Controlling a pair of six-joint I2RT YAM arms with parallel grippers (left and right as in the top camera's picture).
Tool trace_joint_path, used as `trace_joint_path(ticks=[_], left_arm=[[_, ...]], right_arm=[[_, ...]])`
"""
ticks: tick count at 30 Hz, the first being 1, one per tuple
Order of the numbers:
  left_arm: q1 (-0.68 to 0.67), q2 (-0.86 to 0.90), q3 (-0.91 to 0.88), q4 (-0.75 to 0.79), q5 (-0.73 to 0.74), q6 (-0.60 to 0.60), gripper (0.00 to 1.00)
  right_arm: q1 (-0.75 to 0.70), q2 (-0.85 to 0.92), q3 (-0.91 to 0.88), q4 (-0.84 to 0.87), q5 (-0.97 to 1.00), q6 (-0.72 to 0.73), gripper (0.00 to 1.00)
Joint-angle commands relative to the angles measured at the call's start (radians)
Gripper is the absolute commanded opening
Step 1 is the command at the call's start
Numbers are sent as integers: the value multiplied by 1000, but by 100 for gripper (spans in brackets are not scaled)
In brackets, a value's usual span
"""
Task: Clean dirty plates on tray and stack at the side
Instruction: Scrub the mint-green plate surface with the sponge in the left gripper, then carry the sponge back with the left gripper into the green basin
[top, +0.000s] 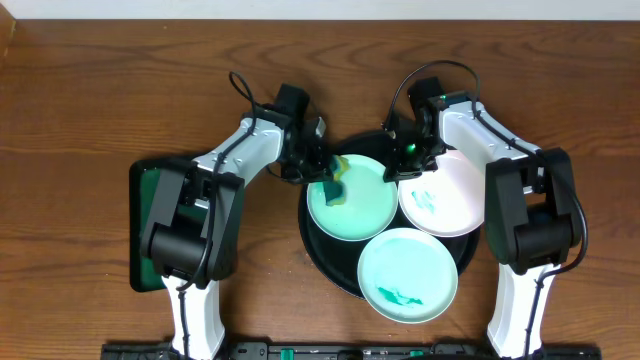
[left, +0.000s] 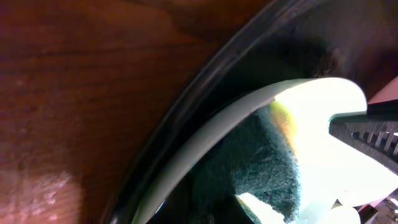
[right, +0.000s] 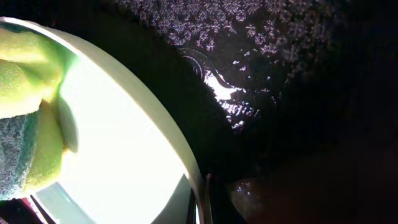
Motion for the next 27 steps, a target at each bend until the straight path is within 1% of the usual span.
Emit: trace_joint_path(ticks=[1, 4, 9, 12, 15, 19, 27], left_arm=[[51, 78, -58, -79, -290, -21, 7], [38, 78, -58, -147, -300, -21, 7], [28, 77, -58, -230, -451, -31, 7], [27, 73, -56, -236, -504, -16, 7], [27, 66, -41, -223, -510, 8, 7], [18, 40, 11, -209, -517, 10, 7], [-45, -70, 130, -209, -528, 22, 7]], right_arm=[[-7, 25, -7, 11, 45, 44, 1], [-7, 25, -7, 12, 54, 53, 1], [-7, 25, -7, 11, 54, 52, 1], [-7, 25, -7, 11, 54, 52, 1], [-7, 25, -7, 12, 54, 52, 1], [-7, 25, -7, 12, 54, 52, 1], [-7, 25, -7, 13, 53, 52, 1]])
